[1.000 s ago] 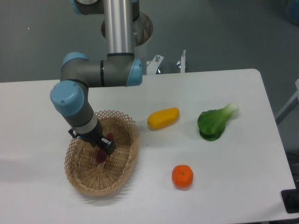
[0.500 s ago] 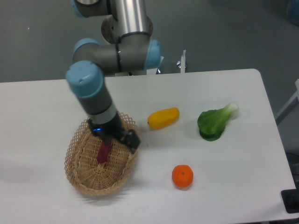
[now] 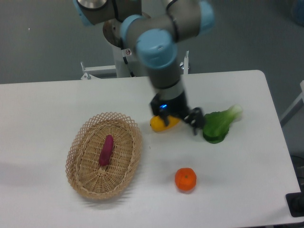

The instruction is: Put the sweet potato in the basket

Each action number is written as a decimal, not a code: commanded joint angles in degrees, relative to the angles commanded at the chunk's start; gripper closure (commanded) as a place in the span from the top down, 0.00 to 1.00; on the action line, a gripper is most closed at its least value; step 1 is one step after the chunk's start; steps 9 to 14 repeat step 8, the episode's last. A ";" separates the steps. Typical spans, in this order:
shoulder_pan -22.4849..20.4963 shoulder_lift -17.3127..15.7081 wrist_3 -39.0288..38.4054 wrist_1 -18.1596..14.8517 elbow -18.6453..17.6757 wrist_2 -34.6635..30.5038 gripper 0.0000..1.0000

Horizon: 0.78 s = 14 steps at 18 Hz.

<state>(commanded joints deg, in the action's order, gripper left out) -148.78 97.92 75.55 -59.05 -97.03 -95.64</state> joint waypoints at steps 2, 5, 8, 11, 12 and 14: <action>-3.52 -1.05 6.59 -1.59 0.00 2.91 1.00; -6.78 -2.64 15.12 -4.31 -0.44 4.32 1.00; -7.76 -3.79 17.08 -4.67 -2.02 4.76 1.00; -7.76 -3.79 17.08 -4.67 -2.02 4.76 1.00; -7.76 -3.79 17.08 -4.67 -2.02 4.76 1.00; -7.76 -3.79 17.08 -4.67 -2.02 4.76 1.00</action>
